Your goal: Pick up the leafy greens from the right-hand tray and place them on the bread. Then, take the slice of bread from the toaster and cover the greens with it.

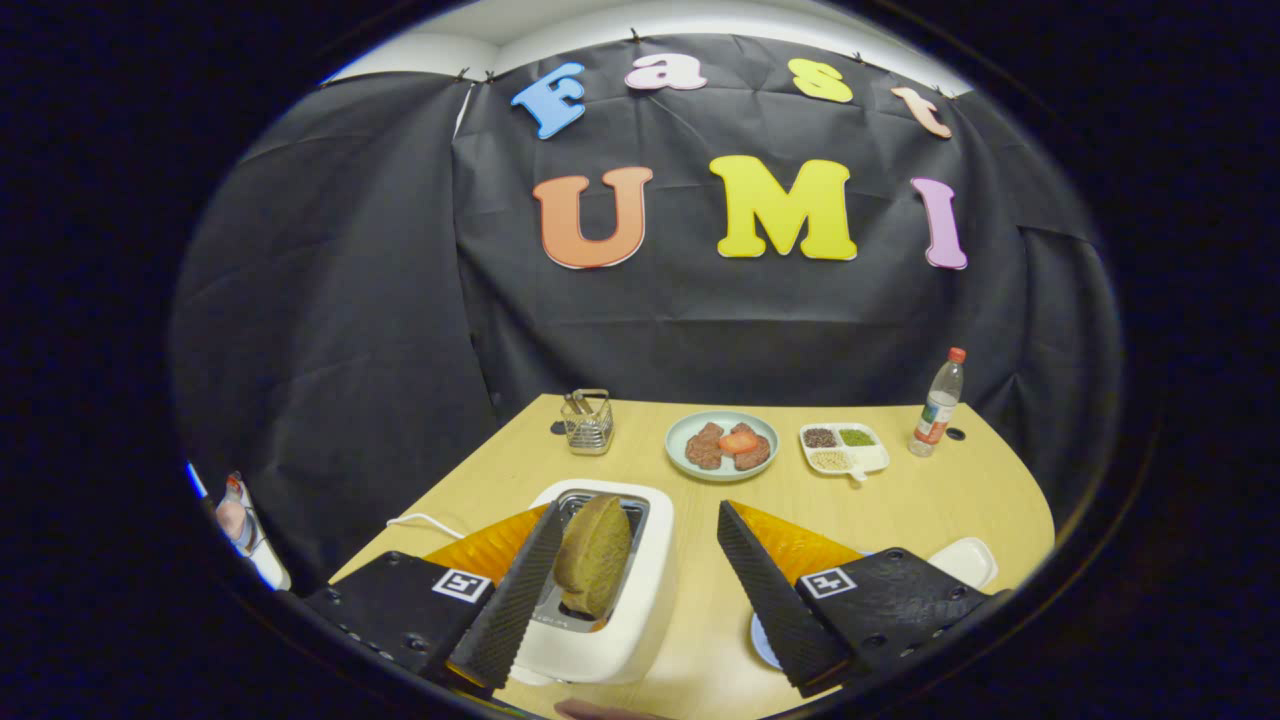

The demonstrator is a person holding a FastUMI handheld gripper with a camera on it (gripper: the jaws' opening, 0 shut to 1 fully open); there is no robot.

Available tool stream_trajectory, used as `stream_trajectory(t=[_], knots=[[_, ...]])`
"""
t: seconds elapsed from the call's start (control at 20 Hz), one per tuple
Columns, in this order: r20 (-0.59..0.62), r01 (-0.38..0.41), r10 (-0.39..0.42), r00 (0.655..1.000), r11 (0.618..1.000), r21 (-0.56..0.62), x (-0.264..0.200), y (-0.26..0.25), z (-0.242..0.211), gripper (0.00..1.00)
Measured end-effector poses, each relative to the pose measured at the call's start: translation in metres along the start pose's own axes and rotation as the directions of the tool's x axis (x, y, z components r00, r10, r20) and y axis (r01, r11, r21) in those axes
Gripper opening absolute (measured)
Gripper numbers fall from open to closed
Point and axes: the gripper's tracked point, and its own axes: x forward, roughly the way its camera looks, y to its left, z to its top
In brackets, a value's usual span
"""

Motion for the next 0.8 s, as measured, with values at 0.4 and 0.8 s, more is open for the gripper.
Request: stream_trajectory(t=[0.4, 0.8], knots=[[-0.083, 0.088, -0.086, 0.993, 0.996, 0.016, 0.035, 0.012, -0.019, 0.73], [-0.059, 0.083, -0.088, 0.994, 0.993, -0.08, 0.035, 0.022, -0.023, 0.23]])
